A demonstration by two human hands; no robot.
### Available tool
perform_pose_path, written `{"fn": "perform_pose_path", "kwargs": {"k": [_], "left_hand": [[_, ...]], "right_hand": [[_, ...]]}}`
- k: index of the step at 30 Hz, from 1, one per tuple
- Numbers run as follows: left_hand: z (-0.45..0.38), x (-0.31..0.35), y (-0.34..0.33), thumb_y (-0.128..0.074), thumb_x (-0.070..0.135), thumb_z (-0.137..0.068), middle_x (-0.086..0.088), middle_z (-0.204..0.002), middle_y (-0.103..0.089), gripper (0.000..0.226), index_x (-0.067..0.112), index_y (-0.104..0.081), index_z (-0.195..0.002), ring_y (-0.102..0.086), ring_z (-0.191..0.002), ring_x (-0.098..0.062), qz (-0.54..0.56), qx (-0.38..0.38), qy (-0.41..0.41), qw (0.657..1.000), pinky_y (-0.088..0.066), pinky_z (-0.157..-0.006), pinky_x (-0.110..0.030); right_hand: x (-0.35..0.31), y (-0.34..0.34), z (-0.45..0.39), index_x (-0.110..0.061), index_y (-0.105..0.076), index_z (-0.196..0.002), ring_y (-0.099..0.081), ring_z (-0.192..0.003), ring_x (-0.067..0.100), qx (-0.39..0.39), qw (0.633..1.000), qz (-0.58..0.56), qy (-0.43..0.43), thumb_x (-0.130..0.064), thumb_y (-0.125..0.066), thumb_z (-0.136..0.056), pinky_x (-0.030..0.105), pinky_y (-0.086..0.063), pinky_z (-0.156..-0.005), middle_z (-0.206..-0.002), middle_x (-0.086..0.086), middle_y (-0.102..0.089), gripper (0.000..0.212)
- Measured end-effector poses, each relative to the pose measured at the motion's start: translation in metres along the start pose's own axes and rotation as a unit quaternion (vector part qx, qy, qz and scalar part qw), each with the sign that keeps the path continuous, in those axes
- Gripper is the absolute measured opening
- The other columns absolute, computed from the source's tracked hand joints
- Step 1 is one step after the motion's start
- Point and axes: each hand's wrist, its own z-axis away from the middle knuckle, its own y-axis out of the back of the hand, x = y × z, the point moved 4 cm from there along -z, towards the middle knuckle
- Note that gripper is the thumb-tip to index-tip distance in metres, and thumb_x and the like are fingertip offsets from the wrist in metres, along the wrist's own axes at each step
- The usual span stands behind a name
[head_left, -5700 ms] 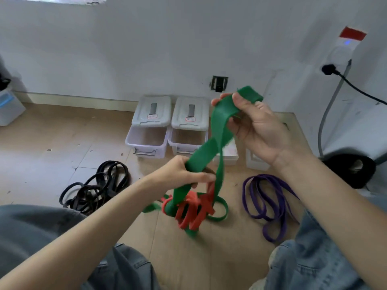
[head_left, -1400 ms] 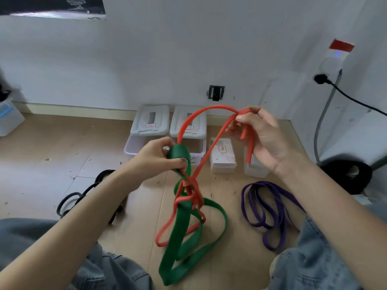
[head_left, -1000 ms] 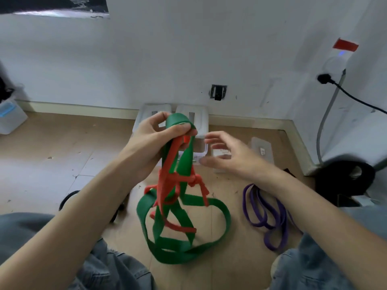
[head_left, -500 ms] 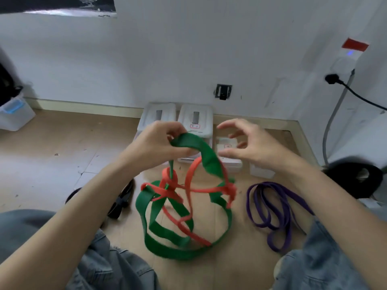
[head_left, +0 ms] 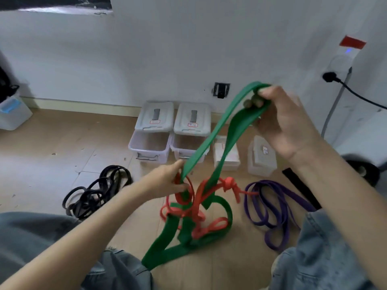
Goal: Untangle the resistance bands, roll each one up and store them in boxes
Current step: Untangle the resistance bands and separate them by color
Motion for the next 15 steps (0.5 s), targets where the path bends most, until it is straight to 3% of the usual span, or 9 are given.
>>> {"fn": "perform_pose_path", "kwargs": {"k": [2, 3, 5, 6, 8, 9, 11, 13, 15], "left_hand": [[0.003, 0.009, 0.026, -0.063, 0.031, -0.083, 0.003, -0.088, -0.063, 0.023, 0.022, -0.048, -0.098, -0.065, -0.084, -0.014, 0.035, 0.05, -0.027, 0.998, -0.056, -0.072, -0.026], [0.008, 0.018, 0.043, -0.063, 0.04, -0.079, 0.008, -0.079, -0.062, 0.023, 0.026, -0.05, -0.091, -0.065, -0.076, -0.007, 0.075, 0.093, -0.047, 0.992, -0.056, -0.067, -0.022], [0.018, 0.037, 0.076, -0.065, 0.054, -0.072, 0.01, -0.068, -0.066, 0.022, 0.036, -0.053, -0.078, -0.064, -0.064, 0.003, 0.155, 0.2, -0.108, 0.961, -0.054, -0.061, -0.015], [0.021, 0.043, 0.085, -0.065, 0.053, -0.072, 0.013, -0.067, -0.067, 0.021, 0.036, -0.054, -0.074, -0.065, -0.063, 0.004, 0.171, 0.23, -0.126, 0.95, -0.054, -0.06, -0.013], [0.022, 0.05, 0.085, -0.064, 0.044, -0.077, 0.01, -0.073, -0.069, 0.017, 0.033, -0.051, -0.073, -0.066, -0.066, 0.001, 0.132, 0.221, -0.108, 0.96, -0.054, -0.062, -0.014], [0.02, 0.052, 0.078, -0.063, 0.041, -0.078, 0.007, -0.084, -0.07, 0.016, 0.031, -0.051, -0.075, -0.066, -0.072, -0.002, 0.063, 0.21, -0.101, 0.97, -0.053, -0.065, -0.015], [0.021, 0.06, 0.073, -0.062, 0.043, -0.076, 0.002, -0.105, -0.063, 0.02, 0.026, -0.058, -0.085, -0.059, -0.088, -0.011, -0.067, 0.235, -0.115, 0.963, -0.043, -0.074, -0.015], [0.027, 0.067, 0.085, -0.061, 0.046, -0.074, 0.004, -0.093, -0.064, 0.03, 0.022, -0.063, -0.091, -0.057, -0.081, -0.01, -0.025, 0.281, -0.158, 0.946, -0.04, -0.069, -0.014], [0.029, 0.06, 0.095, -0.063, 0.036, -0.078, 0.008, -0.063, -0.059, 0.014, 0.026, -0.055, -0.075, -0.056, -0.055, -0.006, 0.113, 0.295, -0.158, 0.936, -0.043, -0.054, -0.016]], "right_hand": [[0.016, 0.015, 0.0, -0.014, -0.057, -0.082, -0.058, -0.071, 0.014, 0.045, 0.968, 0.241, -0.054, -0.012, -0.054, -0.091, 0.027, -0.052, -0.066, -0.074, 0.0, -0.058, 0.01], [0.029, 0.018, 0.003, -0.011, -0.057, -0.087, -0.06, -0.078, 0.019, 0.016, 0.912, 0.395, -0.115, -0.016, -0.057, -0.091, 0.03, -0.053, -0.071, -0.084, 0.006, -0.061, 0.006], [0.056, 0.023, 0.012, -0.005, -0.056, -0.1, -0.06, -0.093, 0.029, -0.09, 0.781, 0.573, -0.231, -0.028, -0.063, -0.087, 0.035, -0.049, -0.085, -0.104, 0.016, -0.06, 0.027], [0.063, 0.022, 0.016, -0.004, -0.052, -0.12, -0.058, -0.106, 0.028, -0.122, 0.757, 0.594, -0.244, -0.034, -0.066, -0.084, 0.034, -0.045, -0.092, -0.123, 0.016, -0.057, 0.048], [0.065, 0.012, 0.02, -0.019, -0.031, -0.143, -0.052, -0.119, 0.016, -0.131, 0.801, 0.546, -0.208, -0.043, -0.07, -0.078, 0.024, -0.043, -0.092, -0.142, 0.002, -0.044, 0.08], [0.065, 0.005, 0.022, -0.023, -0.029, -0.143, -0.056, -0.112, 0.007, -0.136, 0.83, 0.505, -0.193, -0.046, -0.072, -0.075, 0.018, -0.046, -0.085, -0.139, -0.004, -0.048, 0.083], [0.071, -0.005, 0.023, -0.024, -0.045, -0.132, -0.063, -0.085, -0.004, -0.162, 0.859, 0.453, -0.174, -0.041, -0.075, -0.074, 0.012, -0.051, -0.065, -0.114, -0.009, -0.063, 0.068], [0.074, -0.011, 0.024, -0.018, -0.056, -0.115, -0.062, -0.068, -0.002, -0.179, 0.879, 0.418, -0.144, -0.027, -0.074, -0.078, 0.014, -0.048, -0.056, -0.091, -0.009, -0.065, 0.042], [0.075, -0.016, 0.022, -0.019, -0.058, -0.11, -0.059, -0.068, -0.003, -0.202, 0.88, 0.415, -0.112, -0.02, -0.071, -0.081, 0.015, -0.048, -0.059, -0.087, -0.01, -0.06, 0.033]]}}
